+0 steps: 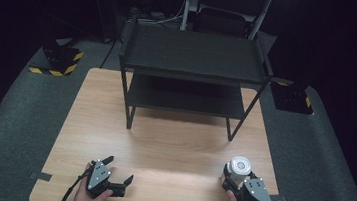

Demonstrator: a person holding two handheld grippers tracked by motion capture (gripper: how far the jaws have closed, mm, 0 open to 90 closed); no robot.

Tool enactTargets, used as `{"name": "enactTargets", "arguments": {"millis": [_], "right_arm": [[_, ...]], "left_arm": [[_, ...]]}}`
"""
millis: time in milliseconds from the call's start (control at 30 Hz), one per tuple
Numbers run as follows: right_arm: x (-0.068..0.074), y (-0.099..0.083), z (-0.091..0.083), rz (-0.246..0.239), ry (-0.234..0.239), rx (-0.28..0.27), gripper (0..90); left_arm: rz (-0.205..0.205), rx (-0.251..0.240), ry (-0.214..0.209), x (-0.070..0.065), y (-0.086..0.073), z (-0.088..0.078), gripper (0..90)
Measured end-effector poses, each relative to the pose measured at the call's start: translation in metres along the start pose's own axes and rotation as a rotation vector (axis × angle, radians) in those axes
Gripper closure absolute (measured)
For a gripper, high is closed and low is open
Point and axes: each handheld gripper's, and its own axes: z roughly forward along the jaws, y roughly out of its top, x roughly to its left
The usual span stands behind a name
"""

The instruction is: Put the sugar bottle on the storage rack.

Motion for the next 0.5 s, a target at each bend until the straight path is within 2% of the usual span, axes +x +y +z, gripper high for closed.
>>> {"name": "enactTargets", "arguments": {"millis": [200,500], "right_arm": [[0.001,0.018,0.004,-0.006,0.025,-0.005,30.4],[0.001,0.052,0.017,-0.005,0.066,-0.013,30.3]], "left_arm": [[-0.01,0.022,0.007,-0.001,0.004,0.001,0.5],[-0.009,0.025,0.003,0.0,0.004,0.001,0.5]]}}
